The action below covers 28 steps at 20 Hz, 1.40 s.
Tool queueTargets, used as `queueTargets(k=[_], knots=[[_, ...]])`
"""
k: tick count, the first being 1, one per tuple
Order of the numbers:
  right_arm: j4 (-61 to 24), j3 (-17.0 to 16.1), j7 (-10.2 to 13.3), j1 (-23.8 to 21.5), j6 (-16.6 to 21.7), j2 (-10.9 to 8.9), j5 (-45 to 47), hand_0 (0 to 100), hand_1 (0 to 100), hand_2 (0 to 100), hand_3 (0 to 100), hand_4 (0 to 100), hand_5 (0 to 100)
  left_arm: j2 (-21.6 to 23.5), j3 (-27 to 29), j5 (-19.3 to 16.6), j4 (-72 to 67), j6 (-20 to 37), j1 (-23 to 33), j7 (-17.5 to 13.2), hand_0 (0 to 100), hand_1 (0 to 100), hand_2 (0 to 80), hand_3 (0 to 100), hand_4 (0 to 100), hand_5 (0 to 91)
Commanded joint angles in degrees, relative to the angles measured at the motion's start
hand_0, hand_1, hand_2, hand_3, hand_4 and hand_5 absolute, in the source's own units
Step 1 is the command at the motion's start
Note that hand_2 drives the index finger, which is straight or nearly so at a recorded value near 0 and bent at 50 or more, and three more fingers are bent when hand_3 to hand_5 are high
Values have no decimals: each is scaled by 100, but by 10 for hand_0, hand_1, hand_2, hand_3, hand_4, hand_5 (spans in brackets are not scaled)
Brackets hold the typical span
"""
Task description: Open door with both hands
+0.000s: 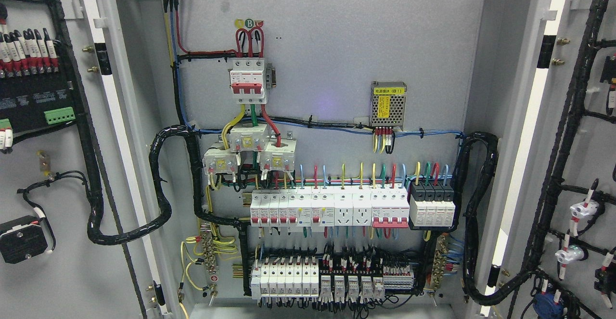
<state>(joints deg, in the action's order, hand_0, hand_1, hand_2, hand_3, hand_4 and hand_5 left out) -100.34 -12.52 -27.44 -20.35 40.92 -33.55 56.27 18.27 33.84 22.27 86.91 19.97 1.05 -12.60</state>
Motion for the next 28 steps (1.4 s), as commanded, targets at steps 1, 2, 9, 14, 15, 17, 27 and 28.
queueTargets(k=[1, 2, 9, 14, 15, 17, 27, 28], knots=[[111, -110, -33, 14, 4, -20, 42, 0, 0, 0, 0, 0, 0, 274, 18, -3, -666, -45, -228, -23, 0, 0, 0, 0, 42, 0], [111, -110, -42, 22, 4, -38, 103, 0, 0, 0, 0, 0, 0, 274, 18, -12, -728, -45, -263, -23, 0, 0, 0, 0, 42, 0], [216, -110, -279, 84, 4, -99, 261, 0, 0, 0, 0, 0, 0, 388, -26, -38, -983, -54, -448, -23, 0, 0, 0, 0, 42, 0], [251, -110, -288, 84, -5, -108, 305, 0, 0, 0, 0, 0, 0, 397, -26, -38, -1001, -54, -466, -23, 0, 0, 0, 0, 42, 0], [260, -110, -288, 84, 4, -108, 305, 0, 0, 0, 0, 0, 0, 397, -26, -38, -1001, -54, -466, -23, 0, 0, 0, 0, 42, 0], [286, -110, -332, 84, -5, -117, 305, 0, 0, 0, 0, 0, 0, 397, -26, -38, -1001, -54, -466, -23, 0, 0, 0, 0, 42, 0], [488, -339, -560, 93, 4, -117, 428, 0, 0, 0, 0, 0, 0, 397, -52, -21, -948, -45, -457, -23, 0, 0, 0, 0, 42, 0], [515, -347, -561, 93, 4, -117, 428, 0, 0, 0, 0, 0, 0, 397, -52, -21, -939, -45, -457, -23, 0, 0, 0, 0, 42, 0]])
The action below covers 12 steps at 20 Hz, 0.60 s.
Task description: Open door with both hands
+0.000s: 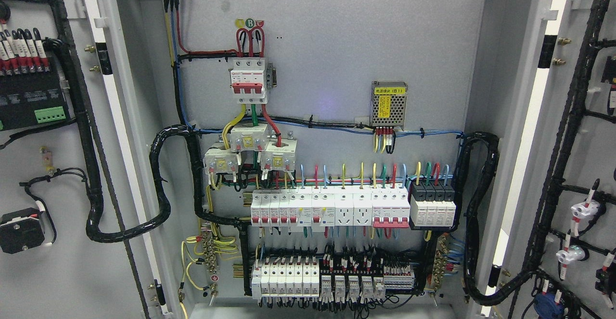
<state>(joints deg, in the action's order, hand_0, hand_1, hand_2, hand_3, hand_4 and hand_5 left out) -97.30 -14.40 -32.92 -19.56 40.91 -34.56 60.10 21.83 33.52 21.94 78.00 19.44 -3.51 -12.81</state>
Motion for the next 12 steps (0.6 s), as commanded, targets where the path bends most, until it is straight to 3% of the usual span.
queueTargets(k=[1, 12], knots=[[237, -169, -13, 13, 13, -16, 45, 0, 0, 0, 0, 0, 0, 32, -30, 21, -40, 7, 8, -2, 0, 0, 0, 0, 42, 0], [27, -169, -13, 4, 84, -16, 54, 0, 0, 0, 0, 0, 0, -29, -135, 30, 408, 68, 122, -2, 0, 0, 0, 0, 42, 0]])
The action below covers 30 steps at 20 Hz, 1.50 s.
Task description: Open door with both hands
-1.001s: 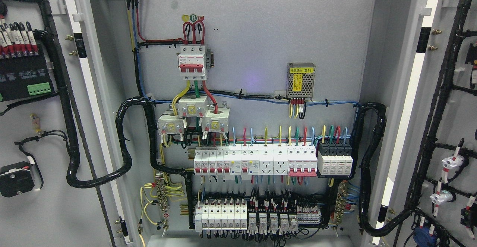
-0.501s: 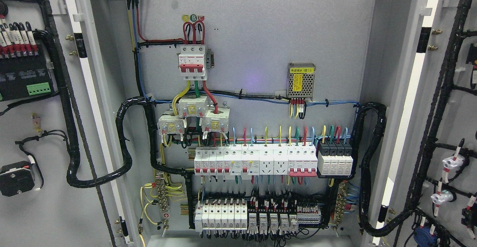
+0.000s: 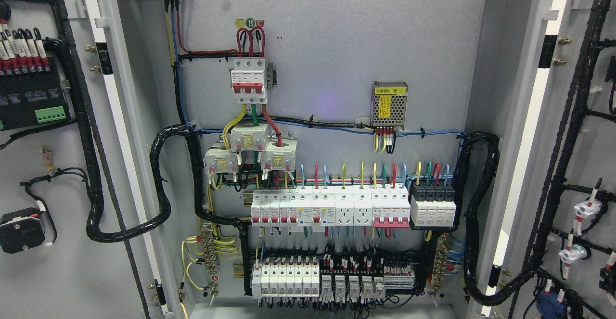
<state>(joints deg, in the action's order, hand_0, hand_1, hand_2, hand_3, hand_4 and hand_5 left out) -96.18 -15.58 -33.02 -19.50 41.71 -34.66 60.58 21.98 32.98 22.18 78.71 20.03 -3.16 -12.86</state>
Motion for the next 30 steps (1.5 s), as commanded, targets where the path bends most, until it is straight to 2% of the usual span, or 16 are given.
queueTargets(k=[1, 4, 7, 14, 19, 28, 30], knots=[[-111, -42, -3, 8, 3, -6, 6, 0, 0, 0, 0, 0, 0, -45, -90, 5, 390, 9, 105, 3, 0, 0, 0, 0, 42, 0], [-243, -7, -12, -1, 3, -14, 6, 0, 0, 0, 0, 0, 0, -45, -204, 49, 478, 9, 114, 3, 0, 0, 0, 0, 42, 0], [-401, 37, -12, -9, 3, -163, 15, 0, 0, 0, 0, 0, 0, -54, -274, 207, 609, 9, 271, 3, 0, 0, 0, 0, 42, 0], [-788, 380, -12, 8, 21, -304, 15, 0, 0, 0, 0, 0, 0, -54, -406, 409, 988, 18, 527, 12, 0, 0, 0, 0, 42, 0], [-902, 450, -21, 8, 21, -322, 15, 0, 0, 0, 0, 0, 0, -54, -486, 576, 1304, 27, 738, 12, 0, 0, 0, 0, 42, 0], [-1175, 915, -21, 17, 30, -366, -46, 0, 0, 0, 0, 0, 0, -54, -775, 708, 1770, 27, 1027, 21, 0, 0, 0, 0, 42, 0], [-1192, 1100, -21, 78, 30, -366, -151, 0, 0, 0, 0, 0, 0, -54, -846, 717, 1893, 27, 1124, 21, 0, 0, 0, 0, 42, 0]])
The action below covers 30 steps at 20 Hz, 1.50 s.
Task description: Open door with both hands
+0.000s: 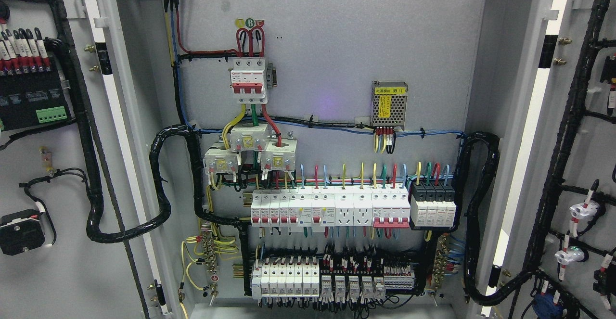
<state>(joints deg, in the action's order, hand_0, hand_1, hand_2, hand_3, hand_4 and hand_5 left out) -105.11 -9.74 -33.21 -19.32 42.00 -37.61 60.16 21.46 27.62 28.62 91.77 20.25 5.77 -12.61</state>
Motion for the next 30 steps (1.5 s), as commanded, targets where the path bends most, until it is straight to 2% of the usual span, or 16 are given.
queueTargets(k=[1, 9, 12, 19, 21, 24, 26, 28, 30], knots=[[-300, 621, -2, 130, 1, -62, -144, 0, 0, 0, 0, 0, 0, -2, -370, 74, 631, 5, 267, -4, 0, 0, 0, 0, 42, 0], [-274, 1456, 60, 543, -25, -18, -513, 0, 0, 0, 0, 0, 0, 200, -880, 241, 833, 154, 583, 83, 0, 0, 0, 0, 42, 0], [-239, 1833, 78, 745, -61, 17, -777, 0, 0, 0, 0, 0, 0, 174, -1222, 223, 895, 435, 829, 83, 0, 0, 0, 0, 42, 0], [-115, 2528, 95, 851, -69, 79, -1050, 0, 0, 0, 0, 0, 0, 104, -1680, 188, 1150, 445, 1532, 101, 0, 0, 0, 0, 42, 0], [-107, 2739, 331, 851, -87, 131, -1189, 0, 0, 0, 0, 0, 0, 104, -1759, 188, 1150, 445, 1681, 101, 0, 0, 0, 0, 42, 0], [-71, 2951, 1016, 851, -104, 193, -1629, 0, 0, 0, 0, 0, 0, 95, -1856, 188, 1159, 445, 1866, 101, 0, 0, 0, 0, 42, 0], [-19, 3082, 1350, 851, -183, 263, -1814, 0, 0, 0, 0, 0, 0, 95, -1909, 188, 1159, 453, 2024, 101, 0, 0, 0, 0, 42, 0], [16, 3127, 1553, 790, -219, 281, -1858, 0, 0, 0, 0, 0, 0, 86, -1979, 179, 1159, 462, 2165, 101, 0, 0, 0, 0, 42, 0], [87, 3144, 1598, 623, -219, 290, -1858, 0, 0, 0, 0, 0, 0, -10, -2041, 127, 1159, 462, 2288, 101, 0, 0, 0, 0, 42, 0]])
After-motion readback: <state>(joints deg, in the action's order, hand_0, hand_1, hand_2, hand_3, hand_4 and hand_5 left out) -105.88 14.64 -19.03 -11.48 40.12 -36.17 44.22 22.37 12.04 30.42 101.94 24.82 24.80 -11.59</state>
